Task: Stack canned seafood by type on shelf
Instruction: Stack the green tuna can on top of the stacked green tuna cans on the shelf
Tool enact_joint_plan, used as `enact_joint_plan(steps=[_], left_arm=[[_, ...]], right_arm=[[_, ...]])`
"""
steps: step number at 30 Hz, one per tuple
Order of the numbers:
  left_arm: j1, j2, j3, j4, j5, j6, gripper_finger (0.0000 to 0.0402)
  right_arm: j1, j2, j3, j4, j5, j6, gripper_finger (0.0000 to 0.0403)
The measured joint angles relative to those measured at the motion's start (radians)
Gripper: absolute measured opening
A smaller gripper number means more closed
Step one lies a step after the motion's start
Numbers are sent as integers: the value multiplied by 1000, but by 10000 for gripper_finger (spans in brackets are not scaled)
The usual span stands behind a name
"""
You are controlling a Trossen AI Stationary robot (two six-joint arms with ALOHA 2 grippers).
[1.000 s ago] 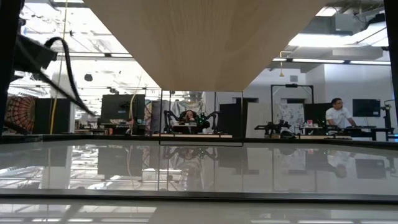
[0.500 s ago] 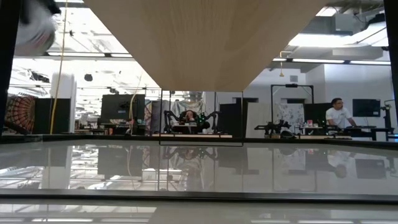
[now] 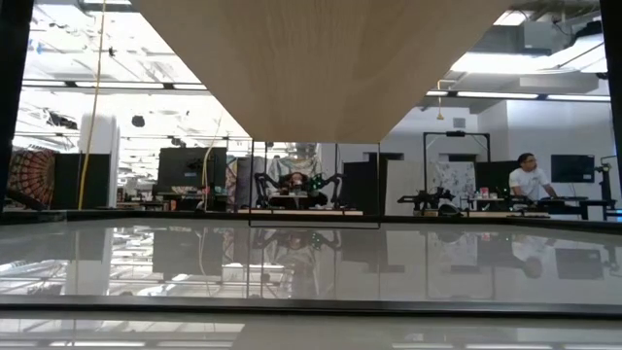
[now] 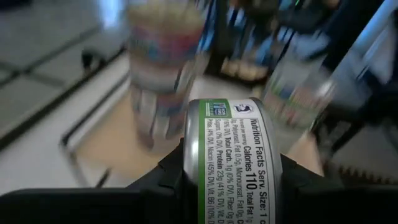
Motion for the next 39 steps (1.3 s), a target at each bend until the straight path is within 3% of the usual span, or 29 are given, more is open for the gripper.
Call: enact_joint_plan(steps=[4, 7, 13, 17, 19, 22, 25, 31, 36, 39], left_arm=[[0, 18, 0, 242, -1, 141, 125], [0, 54, 0, 387, 34, 228, 125], [2, 157, 0, 625, 43, 357, 125], [20, 214, 0, 773, 45, 411, 125], [37, 231, 0, 824, 66, 402, 125], [66, 258, 0, 879, 129, 368, 125], [91, 287, 0, 940, 195, 353, 125], [101, 327, 0, 1026, 232, 363, 125], [100, 348, 0, 1073, 249, 347, 125], [101, 348, 0, 1074, 258, 312, 126]], right_arm=[[47, 12, 0, 135, 9, -179, 315], [82, 57, 25, 205, 34, -210, 315], [98, 192, 207, 171, 52, -14, 314], [69, 289, 374, 78, 86, 237, 314], [50, 316, 467, -58, 18, 393, 314], [-8, 360, 613, -307, -218, 662, 314], [-57, 422, 711, -381, -370, 783, 314], [-69, 532, 848, -474, -385, 854, 314], [-86, 567, 889, -489, -502, 922, 315], [-96, 588, 893, -490, -513, 921, 318]])
